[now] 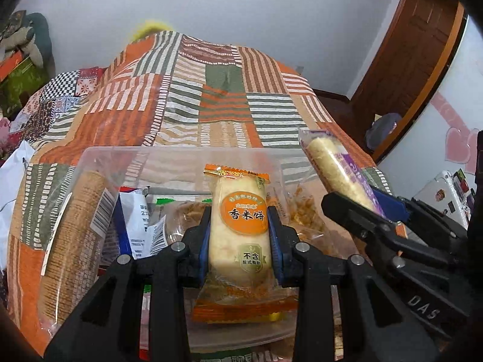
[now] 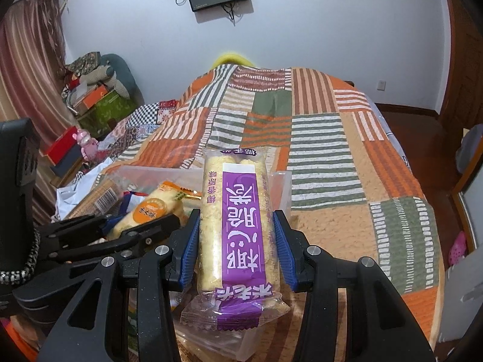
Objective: Organize snacks
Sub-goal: 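Release the rice-cake packet into the box with the left tool while the right releases the purple packet, then move both tools down to the jelly cup and square bread loaf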
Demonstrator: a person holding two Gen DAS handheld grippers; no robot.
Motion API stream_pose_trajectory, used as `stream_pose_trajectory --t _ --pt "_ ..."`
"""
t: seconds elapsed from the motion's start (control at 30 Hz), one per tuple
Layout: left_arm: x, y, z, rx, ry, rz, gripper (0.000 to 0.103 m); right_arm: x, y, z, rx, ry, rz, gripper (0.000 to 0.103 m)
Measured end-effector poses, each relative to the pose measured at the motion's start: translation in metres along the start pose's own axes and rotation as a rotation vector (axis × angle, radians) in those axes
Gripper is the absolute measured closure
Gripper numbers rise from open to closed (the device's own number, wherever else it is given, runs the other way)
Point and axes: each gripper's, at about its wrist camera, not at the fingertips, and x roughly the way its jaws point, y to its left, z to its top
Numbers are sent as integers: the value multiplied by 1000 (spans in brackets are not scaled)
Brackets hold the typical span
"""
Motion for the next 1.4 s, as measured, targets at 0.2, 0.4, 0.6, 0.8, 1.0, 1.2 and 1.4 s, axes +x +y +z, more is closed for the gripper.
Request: stream_pose_trajectory --t 0.2,0.4,0.6,0.8,1.0,1.2,1.4 --pt "2 3 0 -9 14 -7 61 -3 0 2 -1 5 6 59" --pt "-8 4 -3 -3 -1 -4 55 -17 5 -1 -40 -18 -17 59" --pt "-34 4 -11 41 -32 7 55 -35 8 -7 -58 -37 -7 59" --pt "-65 12 -27 71 -59 24 54 -54 12 -17 -71 -56 17 57" --pt "-93 22 -55 88 -66 33 54 -69 21 -30 -109 -65 12 57" --pt "-111 26 -82 121 -58 44 49 -80 25 -46 -126 -67 13 57" --pt "-112 40 -108 99 -18 43 47 -77 20 -64 -98 -49 18 46"
